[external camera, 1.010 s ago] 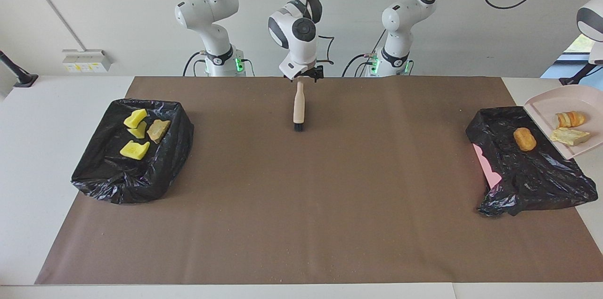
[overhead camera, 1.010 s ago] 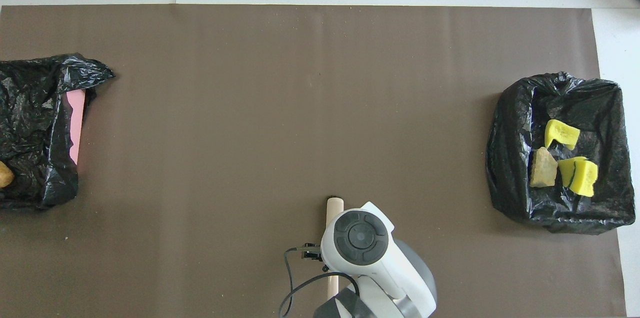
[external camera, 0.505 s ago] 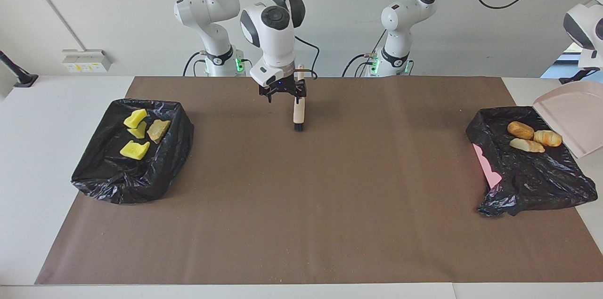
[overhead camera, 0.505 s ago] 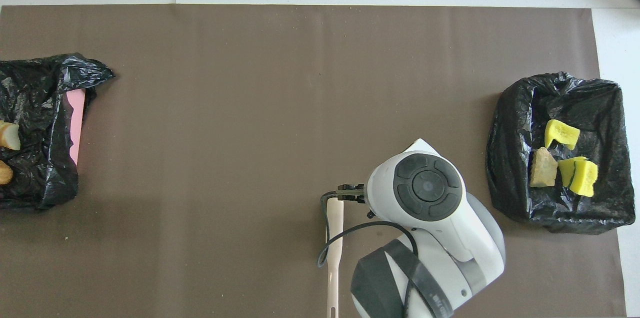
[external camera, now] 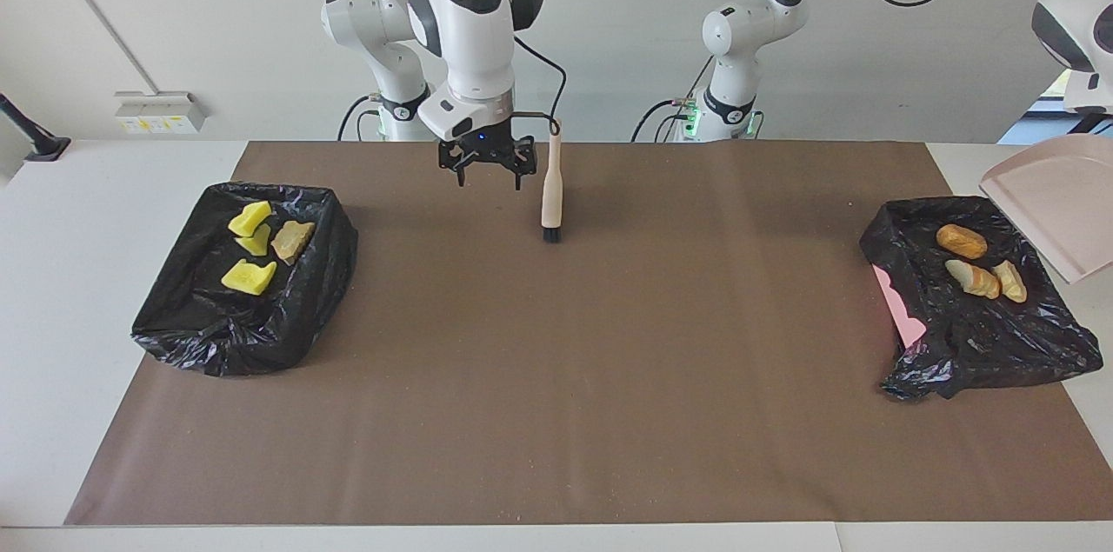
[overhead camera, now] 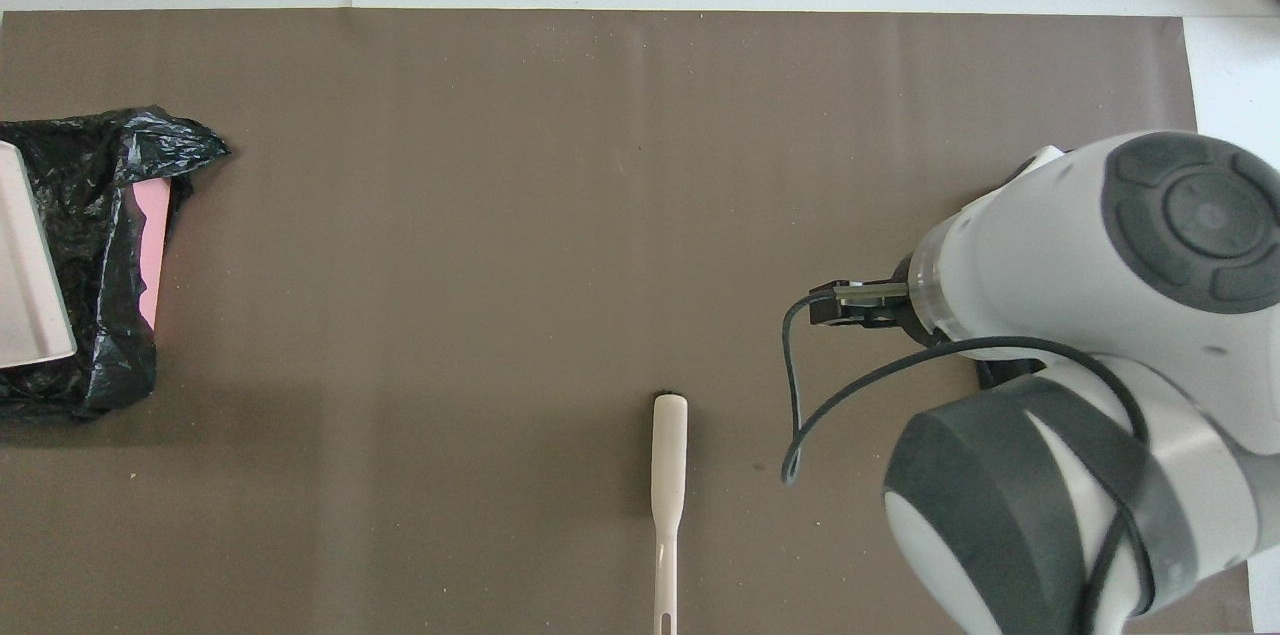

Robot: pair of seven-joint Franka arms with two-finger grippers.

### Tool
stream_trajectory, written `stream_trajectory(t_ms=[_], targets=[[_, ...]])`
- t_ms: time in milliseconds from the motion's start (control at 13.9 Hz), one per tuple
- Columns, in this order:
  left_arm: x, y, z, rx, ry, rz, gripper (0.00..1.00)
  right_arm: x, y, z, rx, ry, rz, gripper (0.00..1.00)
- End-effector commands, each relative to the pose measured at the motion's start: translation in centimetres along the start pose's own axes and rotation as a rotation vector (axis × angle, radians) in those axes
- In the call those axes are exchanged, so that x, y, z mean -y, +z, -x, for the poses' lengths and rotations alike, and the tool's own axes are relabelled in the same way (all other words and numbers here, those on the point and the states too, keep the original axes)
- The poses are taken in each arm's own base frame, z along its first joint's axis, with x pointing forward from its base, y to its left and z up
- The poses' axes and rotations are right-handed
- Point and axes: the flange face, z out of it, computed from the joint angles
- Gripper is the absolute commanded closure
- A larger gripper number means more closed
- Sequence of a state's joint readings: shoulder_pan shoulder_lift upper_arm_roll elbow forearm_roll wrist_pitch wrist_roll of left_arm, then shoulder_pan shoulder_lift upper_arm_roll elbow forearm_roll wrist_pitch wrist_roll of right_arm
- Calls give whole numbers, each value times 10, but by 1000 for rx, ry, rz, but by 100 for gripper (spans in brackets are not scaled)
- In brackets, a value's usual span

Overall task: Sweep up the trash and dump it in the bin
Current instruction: 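Bring the dustpan back to the mat center with the left gripper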

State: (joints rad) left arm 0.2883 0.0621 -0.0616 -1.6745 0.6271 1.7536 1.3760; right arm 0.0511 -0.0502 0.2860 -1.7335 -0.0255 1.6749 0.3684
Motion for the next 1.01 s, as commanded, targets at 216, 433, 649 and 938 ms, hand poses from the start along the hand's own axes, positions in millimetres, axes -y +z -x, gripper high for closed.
stream_trajectory(t_ms=[216,433,649,938], targets=[[-35,-51,-113,-217,-262,151,100,-76,-54,-18,-59,82,2,0],[-57,-91,-190,-275,-450,209,100,-133,-77,-23,-70,32,-4,0],[-85,-137,-251,-375,-665,309,100,-200,-78,-25,-64,19,-21,0],[-119,-191,-342,-414,-862,406,100,-234,-61,-20,-31,61,-20,0]])
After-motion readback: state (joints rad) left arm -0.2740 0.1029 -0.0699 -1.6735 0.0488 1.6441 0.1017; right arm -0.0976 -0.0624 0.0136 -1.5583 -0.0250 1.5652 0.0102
